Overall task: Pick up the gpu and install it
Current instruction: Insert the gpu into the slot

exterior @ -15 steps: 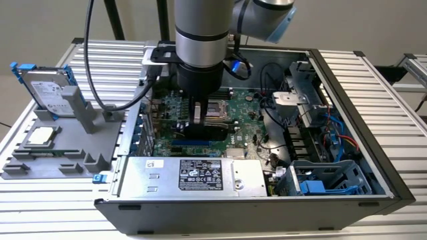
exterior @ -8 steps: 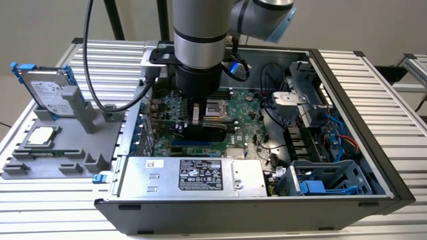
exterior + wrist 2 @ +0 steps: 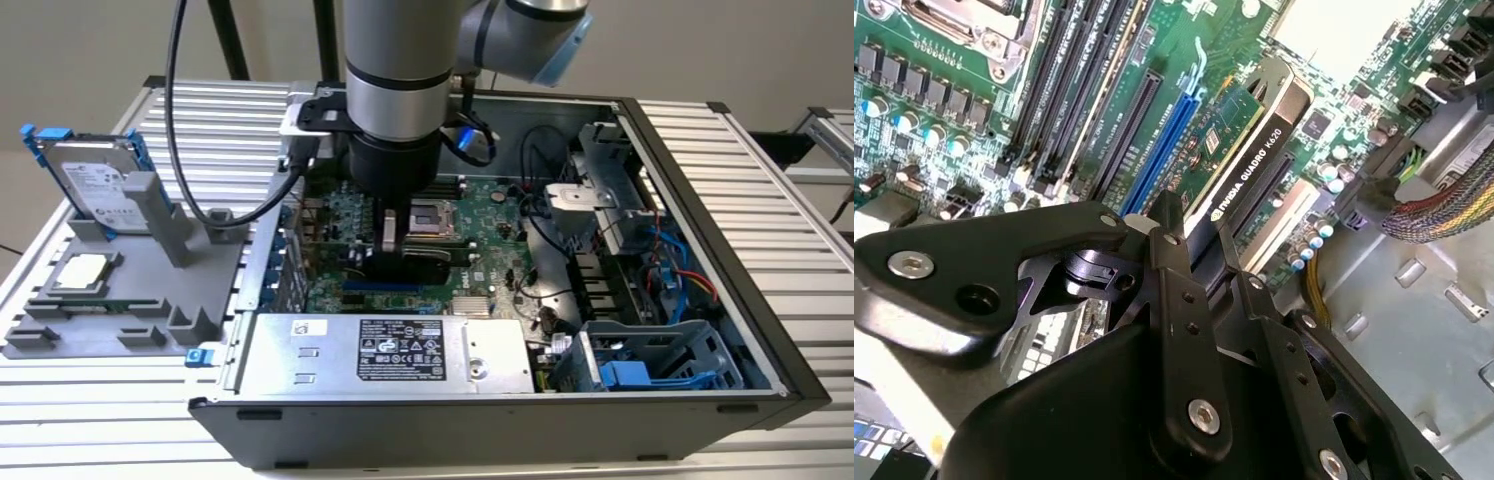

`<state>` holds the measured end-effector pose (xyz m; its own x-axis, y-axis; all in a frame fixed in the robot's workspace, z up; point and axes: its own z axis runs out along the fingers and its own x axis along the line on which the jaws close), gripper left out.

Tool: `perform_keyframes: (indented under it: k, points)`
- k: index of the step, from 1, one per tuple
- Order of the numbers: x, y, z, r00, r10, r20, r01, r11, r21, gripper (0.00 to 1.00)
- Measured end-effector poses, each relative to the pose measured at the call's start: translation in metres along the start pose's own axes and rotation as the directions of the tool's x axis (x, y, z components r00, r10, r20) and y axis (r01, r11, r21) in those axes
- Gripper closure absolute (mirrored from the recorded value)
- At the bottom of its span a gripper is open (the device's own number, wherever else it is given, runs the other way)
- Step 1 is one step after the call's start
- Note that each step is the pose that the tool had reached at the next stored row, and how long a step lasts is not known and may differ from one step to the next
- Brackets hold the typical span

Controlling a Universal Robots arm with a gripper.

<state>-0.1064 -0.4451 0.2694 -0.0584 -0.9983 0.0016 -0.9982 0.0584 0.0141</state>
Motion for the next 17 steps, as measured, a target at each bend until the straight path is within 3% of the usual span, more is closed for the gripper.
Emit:
perform_keyframes:
  k: [5, 17]
  points:
    - [-0.0001, 0.0000, 0.0016, 1.0000, 0.000, -0.0001, 0.000, 1.0000, -0.0047, 1.00]
    - [-0.0012, 0.0001, 0.0038, 1.0000, 0.000, 0.0000, 0.000, 1.0000, -0.0051, 1.00]
